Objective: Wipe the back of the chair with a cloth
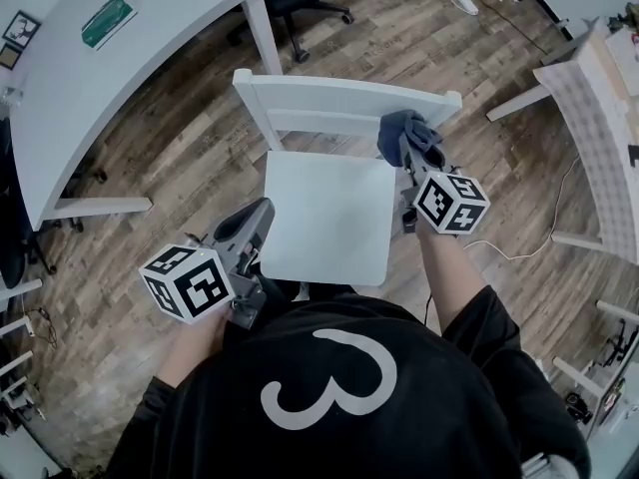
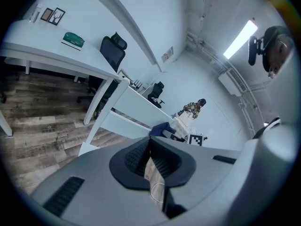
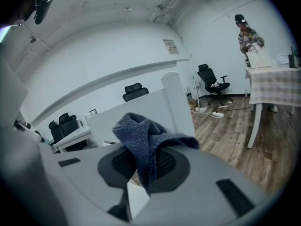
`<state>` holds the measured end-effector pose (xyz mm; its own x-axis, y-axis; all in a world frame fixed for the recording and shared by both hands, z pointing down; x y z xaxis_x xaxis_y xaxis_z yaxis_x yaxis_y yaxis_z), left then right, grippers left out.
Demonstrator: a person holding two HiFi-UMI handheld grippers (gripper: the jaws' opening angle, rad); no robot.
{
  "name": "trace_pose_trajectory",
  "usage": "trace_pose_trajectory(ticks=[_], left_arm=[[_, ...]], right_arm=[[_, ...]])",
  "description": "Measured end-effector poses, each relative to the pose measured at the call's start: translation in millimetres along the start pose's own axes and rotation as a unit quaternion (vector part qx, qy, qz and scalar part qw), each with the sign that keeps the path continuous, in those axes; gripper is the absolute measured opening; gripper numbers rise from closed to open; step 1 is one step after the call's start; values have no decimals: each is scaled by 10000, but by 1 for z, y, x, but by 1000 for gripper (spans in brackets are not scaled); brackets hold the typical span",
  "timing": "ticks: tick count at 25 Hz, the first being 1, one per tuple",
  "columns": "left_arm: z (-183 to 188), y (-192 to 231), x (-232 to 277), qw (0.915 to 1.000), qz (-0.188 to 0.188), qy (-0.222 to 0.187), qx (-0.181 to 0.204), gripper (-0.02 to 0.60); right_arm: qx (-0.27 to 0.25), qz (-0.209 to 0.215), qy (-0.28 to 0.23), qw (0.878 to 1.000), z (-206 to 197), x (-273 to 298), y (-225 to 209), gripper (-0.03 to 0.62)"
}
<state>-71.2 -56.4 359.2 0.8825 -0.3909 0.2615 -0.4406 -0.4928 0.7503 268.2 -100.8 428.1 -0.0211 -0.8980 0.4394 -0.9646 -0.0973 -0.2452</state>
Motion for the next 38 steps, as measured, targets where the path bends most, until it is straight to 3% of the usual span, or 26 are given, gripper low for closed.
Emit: trace_pose_trajectory(ticks=[6,12,20,31,38], left_arm=[[2,10,-23,9993,220,-287,-131,14],[1,24,-58,9960,550,-647,-270,14],[-10,38,-106,9873,1024,-1084,-548,14],[-27,47,-144,9760,1452,-1404,-813,14],[-33,52,-143,9749,1506,-1366,-903,14]], right_arm=[[-317,832,247,9957,-1,6,52,49],[-621,1591,583,9836,-26,28,118,49],[-983,2181,1063,9651,-59,62,185,49],[-1120,1802,1321,9683,-81,113,204,49],[-1146,1546,1283,9729,-86,132,204,49]])
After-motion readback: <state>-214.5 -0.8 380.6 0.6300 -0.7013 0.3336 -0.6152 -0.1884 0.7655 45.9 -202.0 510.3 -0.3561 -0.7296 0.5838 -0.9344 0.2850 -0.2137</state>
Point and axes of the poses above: the fingertips, and each gripper's own axes: x forward along the fingers, y to its left, z out of its top, the point moved 8 cm from there along -x, backward along the fingers, and after that the axes turned 13 degrees about -z, right-handed, at the moved point
